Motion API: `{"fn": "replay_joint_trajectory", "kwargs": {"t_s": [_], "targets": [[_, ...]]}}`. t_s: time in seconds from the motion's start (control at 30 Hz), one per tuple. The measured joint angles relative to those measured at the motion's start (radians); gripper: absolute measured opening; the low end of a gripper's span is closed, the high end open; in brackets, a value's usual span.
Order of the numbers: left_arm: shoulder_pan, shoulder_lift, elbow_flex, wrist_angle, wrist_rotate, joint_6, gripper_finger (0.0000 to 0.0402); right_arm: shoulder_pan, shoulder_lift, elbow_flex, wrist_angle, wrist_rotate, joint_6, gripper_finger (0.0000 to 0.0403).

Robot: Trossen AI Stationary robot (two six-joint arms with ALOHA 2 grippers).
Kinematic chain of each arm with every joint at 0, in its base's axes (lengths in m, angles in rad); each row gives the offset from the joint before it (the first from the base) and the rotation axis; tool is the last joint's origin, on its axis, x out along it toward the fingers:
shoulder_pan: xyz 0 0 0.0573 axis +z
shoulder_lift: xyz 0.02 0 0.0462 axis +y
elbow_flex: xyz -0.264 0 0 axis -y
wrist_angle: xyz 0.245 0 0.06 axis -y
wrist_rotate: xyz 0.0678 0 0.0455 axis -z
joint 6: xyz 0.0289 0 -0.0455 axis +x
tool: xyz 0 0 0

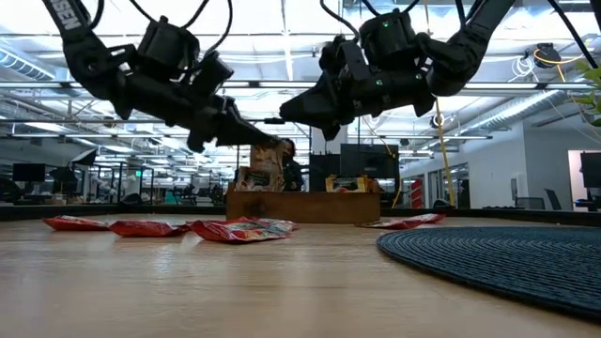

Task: Pick & Place Tea
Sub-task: Put the brown tea bag into the left section wooden organizer

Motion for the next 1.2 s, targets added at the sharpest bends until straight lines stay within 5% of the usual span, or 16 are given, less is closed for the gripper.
{"fn": "replay_joint_trajectory", "kwargs": {"t_s": [1.2], "targets": [[0.104,0.059,0.0,-0.109,-0.024,-0.163,0.0004,0.0,0.0,-0.011,-0.003,0.002,-0.019,0.005]]}}
